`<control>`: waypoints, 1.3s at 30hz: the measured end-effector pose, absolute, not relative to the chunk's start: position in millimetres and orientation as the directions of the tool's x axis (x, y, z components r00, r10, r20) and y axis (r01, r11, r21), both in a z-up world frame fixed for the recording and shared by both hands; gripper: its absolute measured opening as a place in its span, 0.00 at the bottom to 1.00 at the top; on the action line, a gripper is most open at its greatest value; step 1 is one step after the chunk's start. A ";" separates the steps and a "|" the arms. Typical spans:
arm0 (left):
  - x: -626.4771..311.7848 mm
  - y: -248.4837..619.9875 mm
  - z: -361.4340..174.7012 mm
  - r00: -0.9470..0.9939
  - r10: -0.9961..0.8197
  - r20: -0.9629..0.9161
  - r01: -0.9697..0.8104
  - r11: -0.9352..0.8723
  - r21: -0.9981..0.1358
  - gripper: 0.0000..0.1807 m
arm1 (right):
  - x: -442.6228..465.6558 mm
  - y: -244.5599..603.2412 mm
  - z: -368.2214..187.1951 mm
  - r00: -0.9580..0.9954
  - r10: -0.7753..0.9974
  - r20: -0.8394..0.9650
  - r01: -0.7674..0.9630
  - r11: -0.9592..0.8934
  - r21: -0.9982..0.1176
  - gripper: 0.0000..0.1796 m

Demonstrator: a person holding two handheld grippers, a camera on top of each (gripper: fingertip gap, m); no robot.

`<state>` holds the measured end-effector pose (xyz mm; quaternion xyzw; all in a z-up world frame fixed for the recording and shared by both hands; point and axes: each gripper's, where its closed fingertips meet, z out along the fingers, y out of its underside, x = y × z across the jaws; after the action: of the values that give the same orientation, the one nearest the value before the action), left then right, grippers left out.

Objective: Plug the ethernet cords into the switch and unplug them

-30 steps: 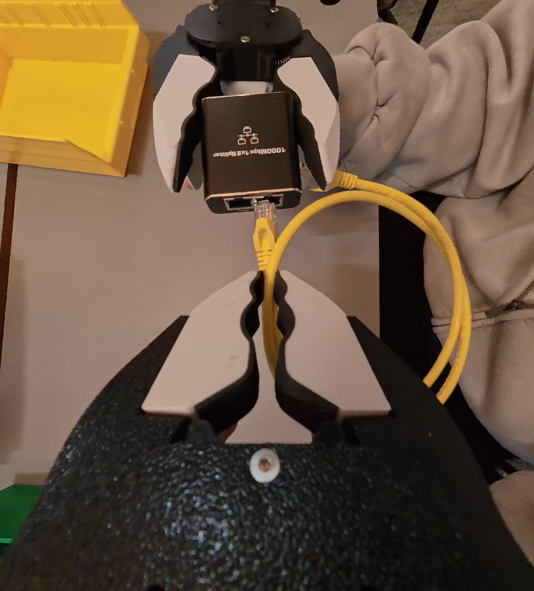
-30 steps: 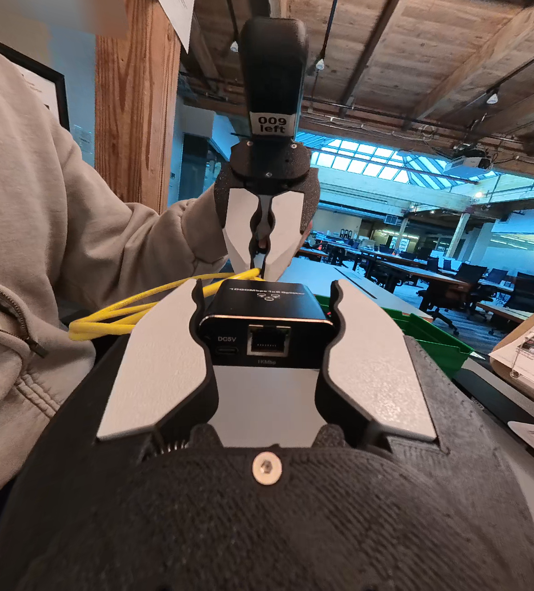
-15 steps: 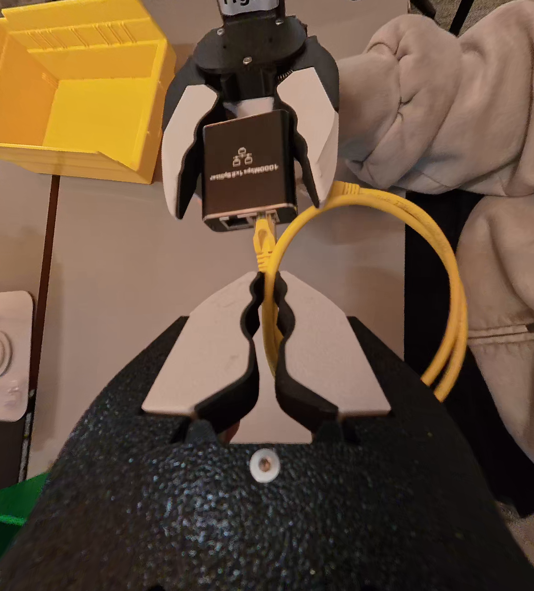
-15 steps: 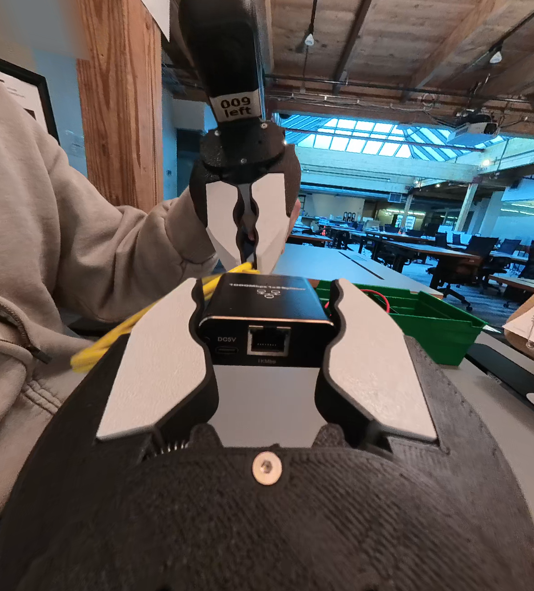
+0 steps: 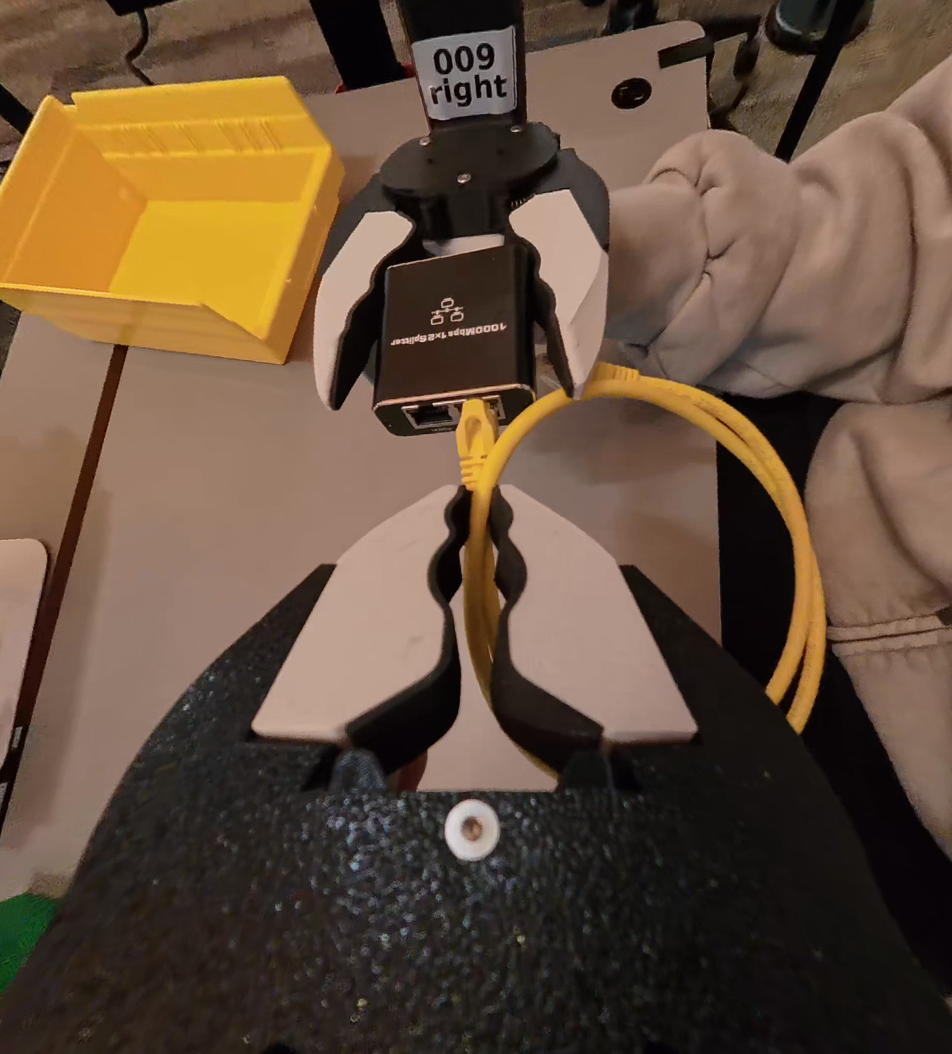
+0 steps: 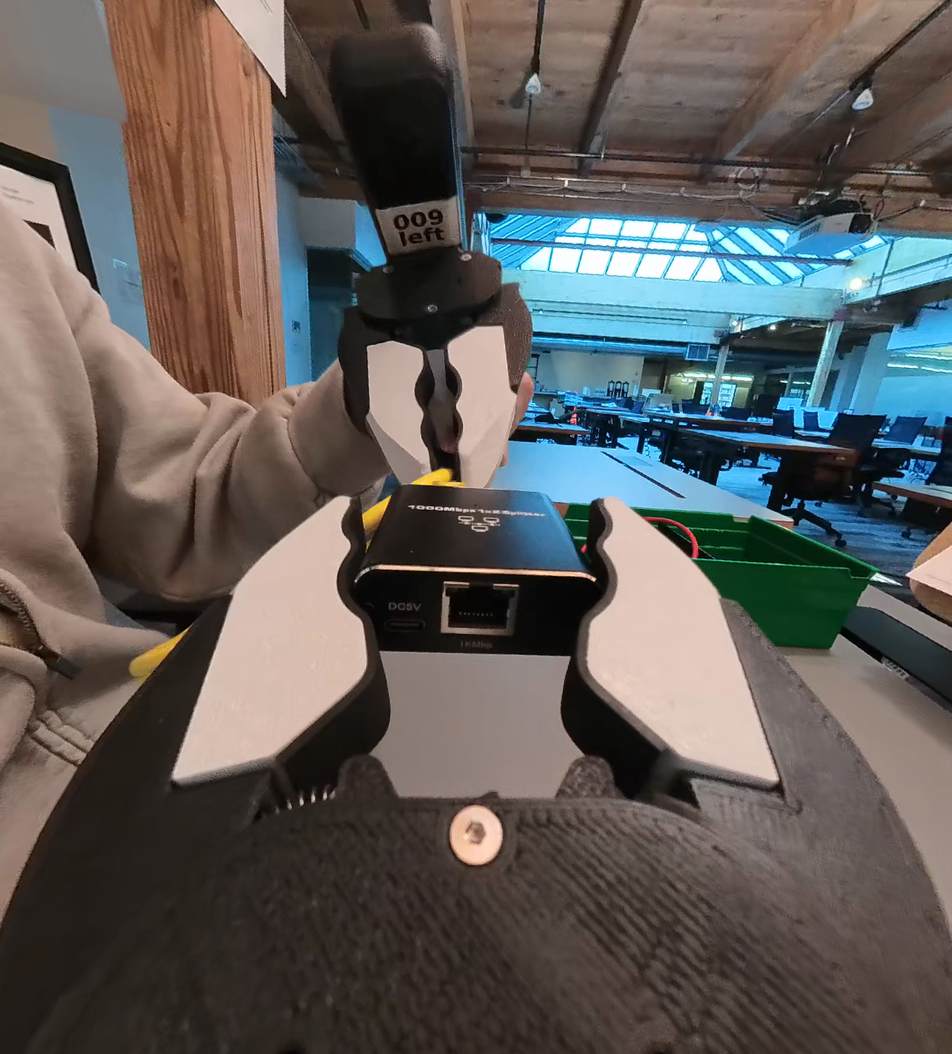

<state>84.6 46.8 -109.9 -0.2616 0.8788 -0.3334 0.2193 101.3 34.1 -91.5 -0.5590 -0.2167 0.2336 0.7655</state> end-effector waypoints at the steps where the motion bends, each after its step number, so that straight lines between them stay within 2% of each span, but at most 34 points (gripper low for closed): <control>1: 84.2 46.4 -111.0 -0.767 -0.606 -0.210 -0.311 0.638 -0.704 0.03 | 100.9 33.7 -91.9 0.798 0.596 0.084 -0.102 0.272 -0.957 0.43; 5: 84.0 44.3 -110.8 -0.759 -0.628 -0.171 -0.301 0.572 -0.763 0.05 | 101.1 30.4 -88.1 0.798 0.591 0.119 -0.089 0.310 -0.947 0.42; 8: 85.1 47.4 -101.4 -0.721 -0.684 -0.111 -0.277 0.432 -0.858 0.08 | 109.0 26.0 -83.5 0.825 0.546 0.144 -0.047 0.320 -0.946 0.43; 11: 83.0 67.8 -86.2 -0.648 -0.761 -0.030 -0.251 0.250 -0.935 0.22 | 128.4 17.9 -84.4 0.859 0.496 0.127 -0.039 0.312 -0.949 0.43; 13: 79.5 97.0 -76.7 -0.567 -0.824 0.020 -0.235 0.139 -0.962 0.28 | 141.4 11.2 -84.0 0.878 0.466 0.111 -0.054 0.326 -0.944 0.42; 15: 74.9 142.8 -72.6 -0.440 -0.897 0.042 -0.239 0.071 -0.968 0.28 | 149.3 4.9 -82.3 0.888 0.448 0.109 -0.056 0.342 -0.938 0.42; 17: 67.9 204.0 -79.6 -0.275 -0.961 -0.003 -0.295 0.088 -0.951 0.26 | 150.8 1.4 -82.5 0.886 0.447 0.121 -0.044 0.342 -0.939 0.42; 19: 56.6 266.4 -97.6 -0.156 -0.983 -0.101 -0.414 0.158 -0.897 0.24 | 150.7 0.0 -80.5 0.885 0.449 0.126 -0.047 0.356 -0.933 0.42; 21: 43.2 318.8 -127.6 -0.120 -0.978 -0.173 -0.576 0.210 -0.790 0.25 | 147.9 0.8 -80.3 0.876 0.465 0.127 -0.059 0.364 -0.930 0.42; 23: 30.8 363.8 -160.0 -0.058 -0.981 -0.183 -0.733 0.166 -0.660 0.24 | 144.8 3.7 -82.2 0.869 0.479 0.124 -0.061 0.354 -0.933 0.42; 25: 26.6 388.2 -187.0 -0.034 -0.988 -0.151 -0.814 0.115 -0.570 0.23 | 141.8 5.9 -82.3 0.864 0.487 0.127 -0.063 0.354 -0.933 0.42; 29: 38.8 400.2 -227.2 -0.021 -0.999 -0.036 -0.879 0.036 -0.476 0.21 | 136.5 7.7 -80.4 0.852 0.508 0.127 -0.075 0.358 -0.931 0.42; 32: 55.4 405.0 -246.3 -0.022 -0.999 -0.030 -0.907 0.032 -0.419 0.19 | 135.5 10.1 -82.5 0.852 0.508 0.128 -0.062 0.340 -0.938 0.42; 35: 67.0 417.6 -264.2 -0.008 -0.997 -0.082 -0.948 0.034 -0.316 0.19 | 134.6 11.8 -85.5 0.852 0.506 0.131 -0.049 0.326 -0.944 0.42; 39: 73.0 429.3 -281.2 -0.102 -0.976 -0.193 -0.973 0.138 -0.186 0.17 | 136.1 13.0 -88.6 0.860 0.493 0.130 -0.038 0.316 -0.948 0.42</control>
<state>73.0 429.3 -281.2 -0.6563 0.7422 -0.0058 0.1352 136.1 13.0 -88.6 -0.5599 -0.2033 0.1689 0.7853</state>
